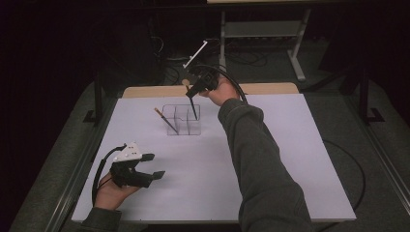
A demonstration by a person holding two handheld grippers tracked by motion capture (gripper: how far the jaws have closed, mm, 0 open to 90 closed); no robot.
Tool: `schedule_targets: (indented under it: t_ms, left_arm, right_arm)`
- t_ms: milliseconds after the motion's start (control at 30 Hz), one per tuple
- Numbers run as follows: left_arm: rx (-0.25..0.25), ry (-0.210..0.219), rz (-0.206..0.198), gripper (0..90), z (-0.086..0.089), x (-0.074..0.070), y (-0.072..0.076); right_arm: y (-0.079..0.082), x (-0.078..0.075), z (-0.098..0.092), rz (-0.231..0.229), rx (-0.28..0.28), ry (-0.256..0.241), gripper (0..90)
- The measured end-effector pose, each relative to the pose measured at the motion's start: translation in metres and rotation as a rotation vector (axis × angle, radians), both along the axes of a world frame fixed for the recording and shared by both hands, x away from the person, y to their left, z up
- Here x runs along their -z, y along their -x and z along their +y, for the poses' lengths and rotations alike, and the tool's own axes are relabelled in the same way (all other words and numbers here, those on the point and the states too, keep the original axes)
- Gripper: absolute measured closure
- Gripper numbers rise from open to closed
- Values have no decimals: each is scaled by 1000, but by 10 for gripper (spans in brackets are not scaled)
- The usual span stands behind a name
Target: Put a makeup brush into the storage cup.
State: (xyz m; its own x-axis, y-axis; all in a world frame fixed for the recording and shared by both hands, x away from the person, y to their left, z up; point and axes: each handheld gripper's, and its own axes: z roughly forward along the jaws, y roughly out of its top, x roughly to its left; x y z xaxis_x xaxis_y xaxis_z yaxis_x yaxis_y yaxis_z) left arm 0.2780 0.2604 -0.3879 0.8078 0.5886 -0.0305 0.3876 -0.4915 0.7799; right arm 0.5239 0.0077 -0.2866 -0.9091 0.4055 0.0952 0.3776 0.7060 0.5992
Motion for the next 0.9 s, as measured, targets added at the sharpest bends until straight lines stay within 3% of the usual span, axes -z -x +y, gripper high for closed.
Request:
schedule_targets:
  t_ms: [300, 333, 900]
  left_arm:
    - [13, -20, 8, 261, -2, 2, -1]
    - [24, -30, -6, 260, -2, 2, -1]
    - [21, -31, 9, 260, -4, 4, -1]
  right_arm:
    - [2, 11, -2, 9, 5, 7, 829]
    - [3, 12, -2, 10, 6, 6, 829]
    - [8, 35, -2, 43, 1, 3, 829]
